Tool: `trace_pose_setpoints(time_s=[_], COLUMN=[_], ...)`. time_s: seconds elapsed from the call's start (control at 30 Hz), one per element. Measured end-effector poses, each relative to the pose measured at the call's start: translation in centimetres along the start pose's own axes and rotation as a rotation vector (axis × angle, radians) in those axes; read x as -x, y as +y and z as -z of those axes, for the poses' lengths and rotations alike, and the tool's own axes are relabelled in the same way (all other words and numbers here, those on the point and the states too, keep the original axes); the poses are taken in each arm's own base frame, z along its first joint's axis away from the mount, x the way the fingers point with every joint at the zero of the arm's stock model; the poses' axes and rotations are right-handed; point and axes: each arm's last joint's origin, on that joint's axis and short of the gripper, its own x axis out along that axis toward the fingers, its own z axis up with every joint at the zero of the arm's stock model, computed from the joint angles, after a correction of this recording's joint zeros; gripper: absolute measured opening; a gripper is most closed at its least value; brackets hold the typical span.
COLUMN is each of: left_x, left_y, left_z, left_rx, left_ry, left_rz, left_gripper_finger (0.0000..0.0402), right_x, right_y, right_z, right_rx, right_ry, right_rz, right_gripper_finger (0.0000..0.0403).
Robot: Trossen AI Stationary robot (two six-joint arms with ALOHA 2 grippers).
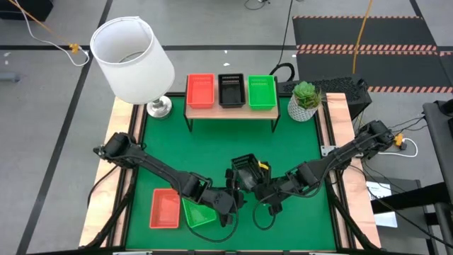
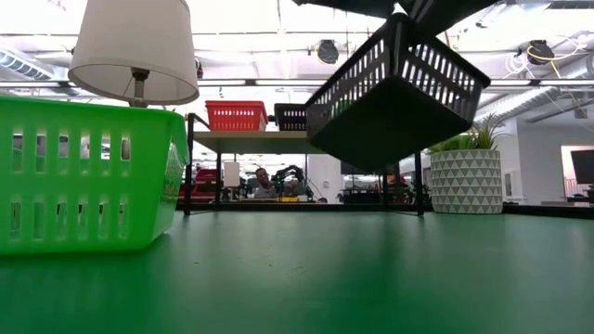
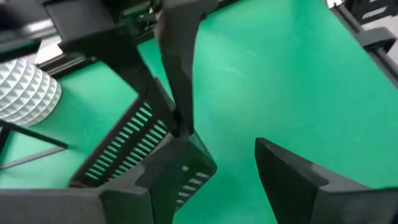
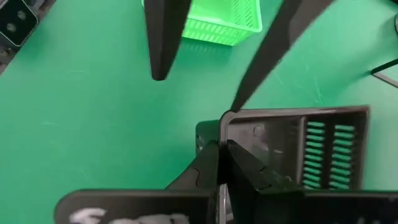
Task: Stack baskets on shelf by color
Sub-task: Stack the black basket into the black basket on the shelf
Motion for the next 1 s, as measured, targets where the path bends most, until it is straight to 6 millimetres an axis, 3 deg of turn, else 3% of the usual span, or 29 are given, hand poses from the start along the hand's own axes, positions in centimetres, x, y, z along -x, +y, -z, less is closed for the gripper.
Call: trace_pose_setpoints(time_s=[0.2, 0.67, 1.0], left_x=[-0.8, -1.4, -1.3], left_y=[0.2, 0.1, -0.1], left_z=[1.0, 1.5, 1.5], left_rx=[-0.074, -0.219, -0.287], left_ry=[0.027, -0.015, -0.028], left_rz=[-0.015, 0.102, 0.151], left_gripper_finger=[0.0204, 0.0122, 0.0009], right_x=[0.0, 0.2, 0.2], right_y=[0.4, 1.4, 1.5], right_z=[0.1, 0.1, -0.3], right_rx=[0.017, 0.106, 0.139], right_ry=[0.005, -0.031, -0.074], right_rz=[-0.007, -0.029, -0.028], right_gripper_finger=[0.0009, 0.0009, 0.0009])
